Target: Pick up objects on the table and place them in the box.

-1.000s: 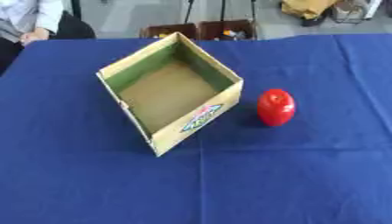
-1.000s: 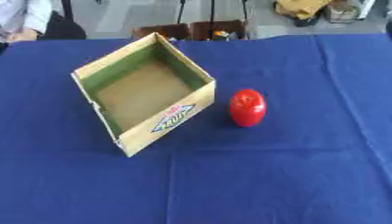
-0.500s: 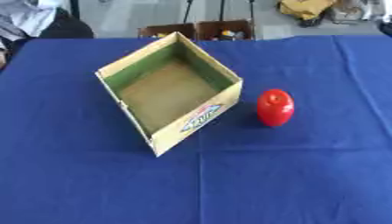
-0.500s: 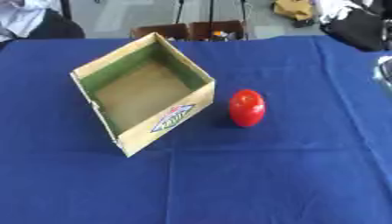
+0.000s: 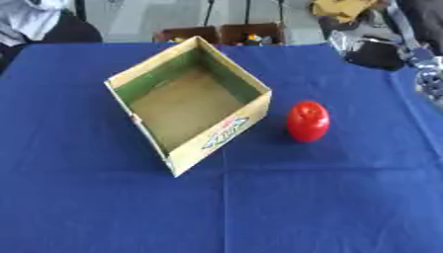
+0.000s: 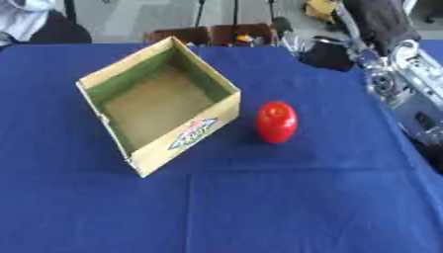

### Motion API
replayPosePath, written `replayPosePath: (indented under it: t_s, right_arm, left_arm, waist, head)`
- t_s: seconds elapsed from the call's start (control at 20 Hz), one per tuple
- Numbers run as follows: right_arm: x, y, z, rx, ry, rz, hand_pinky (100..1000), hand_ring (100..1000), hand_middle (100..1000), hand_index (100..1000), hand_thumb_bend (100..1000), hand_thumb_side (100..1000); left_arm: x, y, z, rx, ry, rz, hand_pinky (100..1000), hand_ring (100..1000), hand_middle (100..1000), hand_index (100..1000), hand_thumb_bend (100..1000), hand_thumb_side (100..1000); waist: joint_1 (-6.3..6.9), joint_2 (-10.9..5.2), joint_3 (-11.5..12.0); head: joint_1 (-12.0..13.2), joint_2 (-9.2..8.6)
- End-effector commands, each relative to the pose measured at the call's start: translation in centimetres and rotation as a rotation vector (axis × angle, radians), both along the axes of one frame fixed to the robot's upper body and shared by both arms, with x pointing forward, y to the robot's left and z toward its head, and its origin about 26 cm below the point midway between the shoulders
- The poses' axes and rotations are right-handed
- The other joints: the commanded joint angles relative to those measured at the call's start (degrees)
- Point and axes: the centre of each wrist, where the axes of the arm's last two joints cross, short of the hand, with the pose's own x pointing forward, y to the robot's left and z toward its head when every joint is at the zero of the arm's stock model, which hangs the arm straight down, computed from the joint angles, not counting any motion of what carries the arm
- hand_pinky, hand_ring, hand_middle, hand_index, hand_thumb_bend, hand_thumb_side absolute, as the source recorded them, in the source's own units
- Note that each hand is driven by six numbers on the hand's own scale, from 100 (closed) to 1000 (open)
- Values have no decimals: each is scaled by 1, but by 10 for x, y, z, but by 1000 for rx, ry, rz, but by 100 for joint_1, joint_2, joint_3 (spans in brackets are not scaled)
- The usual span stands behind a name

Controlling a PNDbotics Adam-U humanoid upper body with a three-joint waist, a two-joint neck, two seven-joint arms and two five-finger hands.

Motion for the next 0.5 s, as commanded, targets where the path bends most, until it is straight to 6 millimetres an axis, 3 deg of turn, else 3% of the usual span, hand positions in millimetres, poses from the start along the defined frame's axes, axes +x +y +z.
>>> replayPosePath:
  t_s: [0.05,0.25,0.4,0.5]
  right_arm:
    - [11,9,-3,-23,52,-47,789,838,868,931,442,772]
    - [26,16,-13,-11,157,-63,786,840,868,923,588,775]
    - [39,14,-20,-27,257,-88,786,843,866,926,654,704]
    - [54,9,-10,-89,420,-116,785,844,864,933,680,629]
  left_arm:
    - [-4,3,8,26,-23,5,633,833,815,875,100,1000]
    - [-4,3,7,26,-19,4,633,833,814,875,100,1000]
    - [-4,3,7,25,-17,3,632,833,814,876,100,1000]
    - [-4,3,6,23,-13,5,632,833,815,876,100,1000]
  waist:
    - [-79,-194,-5]
    - [-71,-197,-3]
    - [-65,-202,1]
    - [-52,-214,-18]
  head:
    - [-4,-50]
    - [-22,-62]
    - [-30,-66]
    - [-17,-63]
